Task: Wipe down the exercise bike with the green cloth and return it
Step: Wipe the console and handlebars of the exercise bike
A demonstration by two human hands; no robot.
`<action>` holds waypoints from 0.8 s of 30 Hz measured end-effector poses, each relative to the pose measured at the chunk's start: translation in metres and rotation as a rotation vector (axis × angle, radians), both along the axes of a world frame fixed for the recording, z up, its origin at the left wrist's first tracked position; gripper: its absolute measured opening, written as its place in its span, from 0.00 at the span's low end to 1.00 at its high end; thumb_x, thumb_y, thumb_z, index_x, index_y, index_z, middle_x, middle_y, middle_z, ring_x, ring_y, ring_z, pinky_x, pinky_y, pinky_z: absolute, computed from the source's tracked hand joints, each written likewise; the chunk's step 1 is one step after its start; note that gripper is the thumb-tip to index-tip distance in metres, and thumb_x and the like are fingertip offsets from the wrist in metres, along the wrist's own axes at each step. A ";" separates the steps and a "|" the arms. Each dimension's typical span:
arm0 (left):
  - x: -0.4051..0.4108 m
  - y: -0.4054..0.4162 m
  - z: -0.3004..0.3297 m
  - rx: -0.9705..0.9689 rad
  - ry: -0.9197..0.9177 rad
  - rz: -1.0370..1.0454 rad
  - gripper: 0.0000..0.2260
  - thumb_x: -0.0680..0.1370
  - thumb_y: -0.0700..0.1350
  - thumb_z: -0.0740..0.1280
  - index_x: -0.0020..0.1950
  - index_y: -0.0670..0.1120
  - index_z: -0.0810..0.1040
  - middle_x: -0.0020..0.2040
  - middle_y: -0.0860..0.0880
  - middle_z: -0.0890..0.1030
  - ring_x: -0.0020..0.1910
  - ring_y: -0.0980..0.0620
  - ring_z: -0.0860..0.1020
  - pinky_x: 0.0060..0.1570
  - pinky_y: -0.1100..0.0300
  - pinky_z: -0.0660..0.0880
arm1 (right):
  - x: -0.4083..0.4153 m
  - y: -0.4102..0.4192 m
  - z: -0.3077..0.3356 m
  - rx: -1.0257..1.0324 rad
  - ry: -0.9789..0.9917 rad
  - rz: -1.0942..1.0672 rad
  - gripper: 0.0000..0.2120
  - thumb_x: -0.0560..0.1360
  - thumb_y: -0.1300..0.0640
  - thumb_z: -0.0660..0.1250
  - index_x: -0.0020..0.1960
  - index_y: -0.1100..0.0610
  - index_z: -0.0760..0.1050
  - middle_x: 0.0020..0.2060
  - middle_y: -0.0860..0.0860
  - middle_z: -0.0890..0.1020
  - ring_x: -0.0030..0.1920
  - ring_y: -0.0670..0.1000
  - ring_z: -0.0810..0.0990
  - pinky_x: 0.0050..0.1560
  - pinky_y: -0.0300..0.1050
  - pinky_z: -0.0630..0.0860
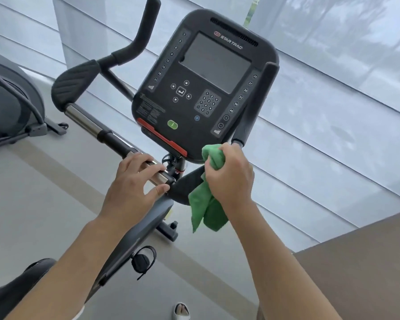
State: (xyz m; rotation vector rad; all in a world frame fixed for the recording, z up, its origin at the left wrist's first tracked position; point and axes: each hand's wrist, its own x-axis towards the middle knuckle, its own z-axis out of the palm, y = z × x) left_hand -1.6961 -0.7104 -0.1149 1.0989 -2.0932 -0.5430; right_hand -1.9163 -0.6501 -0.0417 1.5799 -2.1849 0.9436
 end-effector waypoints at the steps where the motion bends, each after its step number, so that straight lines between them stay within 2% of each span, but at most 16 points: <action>1: 0.000 0.001 0.000 -0.004 -0.004 0.002 0.20 0.77 0.53 0.76 0.68 0.54 0.80 0.71 0.53 0.72 0.78 0.46 0.62 0.68 0.44 0.74 | -0.010 -0.012 0.008 0.009 -0.013 -0.043 0.09 0.72 0.49 0.66 0.42 0.50 0.68 0.39 0.45 0.70 0.33 0.53 0.70 0.33 0.43 0.64; 4: -0.001 0.003 0.003 -0.007 0.003 0.003 0.19 0.77 0.53 0.75 0.68 0.53 0.81 0.71 0.52 0.72 0.78 0.46 0.62 0.68 0.45 0.73 | -0.031 -0.045 0.034 0.127 0.026 -0.111 0.06 0.74 0.52 0.68 0.43 0.54 0.74 0.40 0.47 0.71 0.37 0.57 0.73 0.40 0.47 0.68; 8: 0.001 0.003 0.003 -0.003 0.008 0.006 0.19 0.77 0.53 0.75 0.67 0.54 0.81 0.71 0.53 0.72 0.78 0.46 0.62 0.65 0.44 0.76 | -0.022 -0.042 0.033 0.169 0.109 -0.026 0.10 0.75 0.48 0.67 0.40 0.54 0.74 0.41 0.48 0.71 0.42 0.56 0.73 0.43 0.50 0.74; 11: 0.001 0.001 0.003 0.003 0.024 0.010 0.19 0.76 0.53 0.77 0.67 0.55 0.81 0.71 0.53 0.73 0.78 0.47 0.62 0.63 0.45 0.77 | -0.005 -0.017 0.010 0.127 0.121 0.052 0.12 0.78 0.44 0.66 0.48 0.52 0.80 0.46 0.47 0.71 0.47 0.53 0.70 0.50 0.50 0.74; 15: -0.001 0.001 -0.001 0.018 0.055 0.005 0.20 0.76 0.52 0.77 0.67 0.55 0.82 0.70 0.53 0.73 0.79 0.45 0.62 0.64 0.45 0.76 | 0.014 0.015 -0.011 0.034 0.104 0.065 0.10 0.80 0.48 0.68 0.50 0.55 0.79 0.48 0.48 0.71 0.47 0.52 0.70 0.46 0.45 0.73; 18: -0.004 0.000 -0.005 0.006 0.066 0.007 0.20 0.75 0.51 0.78 0.67 0.55 0.81 0.70 0.53 0.73 0.78 0.45 0.62 0.66 0.44 0.75 | 0.036 0.035 -0.030 -0.036 0.105 0.085 0.09 0.77 0.50 0.70 0.49 0.56 0.80 0.45 0.48 0.73 0.43 0.50 0.72 0.40 0.41 0.72; 20: -0.004 -0.001 -0.007 0.008 0.083 0.011 0.20 0.75 0.51 0.78 0.66 0.55 0.82 0.70 0.54 0.73 0.78 0.46 0.62 0.65 0.46 0.75 | 0.049 0.044 -0.044 -0.034 0.147 0.130 0.09 0.75 0.50 0.71 0.50 0.56 0.81 0.44 0.48 0.74 0.43 0.51 0.72 0.38 0.42 0.74; 22: -0.003 -0.003 -0.006 0.013 0.091 0.010 0.20 0.74 0.53 0.78 0.66 0.57 0.82 0.70 0.55 0.73 0.77 0.48 0.62 0.63 0.50 0.74 | 0.052 0.042 -0.050 -0.037 0.206 0.183 0.10 0.74 0.51 0.72 0.51 0.57 0.82 0.44 0.50 0.75 0.43 0.53 0.73 0.41 0.47 0.76; 24: -0.001 -0.005 -0.005 0.017 0.093 0.011 0.20 0.73 0.54 0.78 0.65 0.58 0.82 0.69 0.57 0.73 0.77 0.49 0.62 0.59 0.53 0.74 | 0.045 0.030 -0.045 -0.060 0.271 0.235 0.10 0.75 0.52 0.72 0.50 0.59 0.83 0.47 0.53 0.77 0.47 0.55 0.74 0.48 0.50 0.76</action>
